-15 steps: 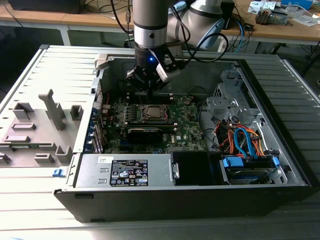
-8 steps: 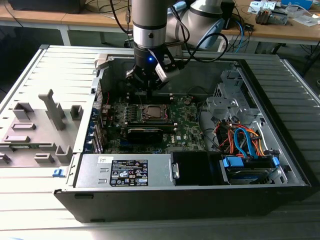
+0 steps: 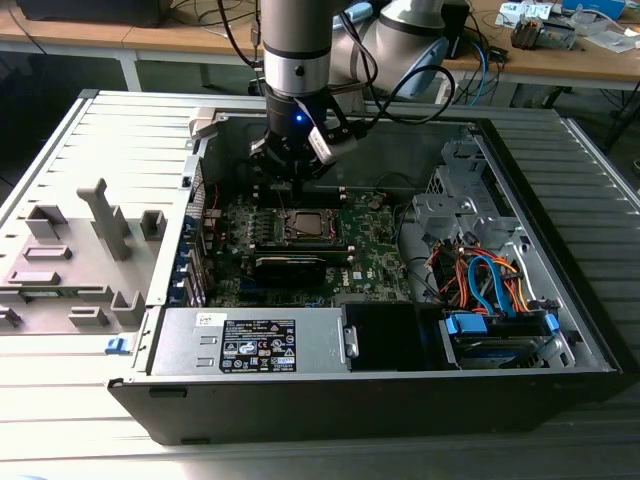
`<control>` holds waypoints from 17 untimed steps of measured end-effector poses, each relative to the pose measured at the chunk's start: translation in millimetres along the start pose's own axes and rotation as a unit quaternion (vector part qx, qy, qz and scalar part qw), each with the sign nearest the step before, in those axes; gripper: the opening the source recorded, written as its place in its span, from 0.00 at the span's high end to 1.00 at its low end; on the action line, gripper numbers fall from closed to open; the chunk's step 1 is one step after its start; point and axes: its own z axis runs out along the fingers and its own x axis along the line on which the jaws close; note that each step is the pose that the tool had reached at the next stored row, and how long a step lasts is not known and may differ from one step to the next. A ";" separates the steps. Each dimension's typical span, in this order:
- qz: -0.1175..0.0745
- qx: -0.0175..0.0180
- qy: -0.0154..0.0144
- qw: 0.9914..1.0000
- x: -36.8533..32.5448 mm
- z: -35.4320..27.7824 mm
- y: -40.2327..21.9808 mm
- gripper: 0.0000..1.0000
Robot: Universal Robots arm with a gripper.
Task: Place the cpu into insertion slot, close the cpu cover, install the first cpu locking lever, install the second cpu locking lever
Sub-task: 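Install the first cpu locking lever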
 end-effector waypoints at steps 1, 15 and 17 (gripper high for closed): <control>0.000 0.000 0.000 1.000 0.2 0.0 0.0 0.89; 0.000 0.000 0.000 1.000 2.1 -0.1 0.1 0.89; 0.000 0.000 0.000 1.000 2.5 -0.1 0.2 0.89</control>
